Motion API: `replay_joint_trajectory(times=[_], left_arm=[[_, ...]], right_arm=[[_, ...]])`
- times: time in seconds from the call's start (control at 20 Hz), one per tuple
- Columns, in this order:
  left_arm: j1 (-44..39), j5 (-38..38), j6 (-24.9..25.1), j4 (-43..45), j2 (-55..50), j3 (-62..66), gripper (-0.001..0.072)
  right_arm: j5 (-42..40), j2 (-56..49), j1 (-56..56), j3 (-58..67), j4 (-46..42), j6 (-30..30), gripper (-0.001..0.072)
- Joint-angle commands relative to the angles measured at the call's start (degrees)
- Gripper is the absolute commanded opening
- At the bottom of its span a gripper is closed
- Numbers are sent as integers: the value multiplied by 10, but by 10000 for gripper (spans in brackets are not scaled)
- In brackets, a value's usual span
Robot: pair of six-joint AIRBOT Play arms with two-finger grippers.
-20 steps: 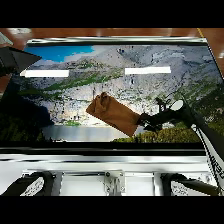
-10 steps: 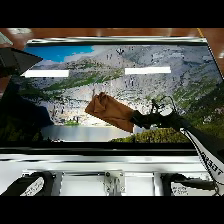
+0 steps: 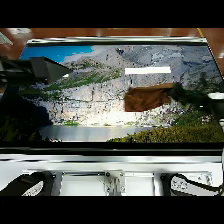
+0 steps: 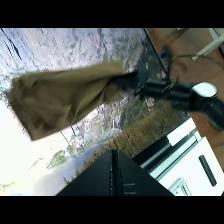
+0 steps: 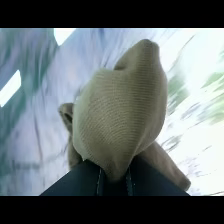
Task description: Fold the shirts.
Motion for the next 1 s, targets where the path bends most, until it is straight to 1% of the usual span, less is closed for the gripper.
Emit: replay_joint_trajectory(times=[0.0,0.05,0.15,0.2,0.3,0.4,0.5,0.65,0.95], left_arm=[[-102,41,-93,104,-23,0,41],[-127,51,-108,118,-34,0,41],[-162,66,-113,120,-58,0,41],[-176,74,-113,120,-69,0,41],[-198,87,-113,120,-88,0,41],[-209,93,-113,120,-100,0,41],[-214,93,-112,120,-104,0,41],[-213,93,-112,120,-103,0,41],[-213,119,-111,125,-103,0,41]], right_arm=[[77,12,-166,25,-50,33,73],[100,12,-206,25,-90,52,73],[143,12,-284,25,-184,112,73],[163,12,-318,25,-217,128,73],[206,12,-384,25,-268,142,73],[246,12,-442,17,-307,142,73],[260,16,-497,-2,-317,153,73],[247,47,-555,-64,-324,167,73],[221,115,-576,-205,-347,176,73]])
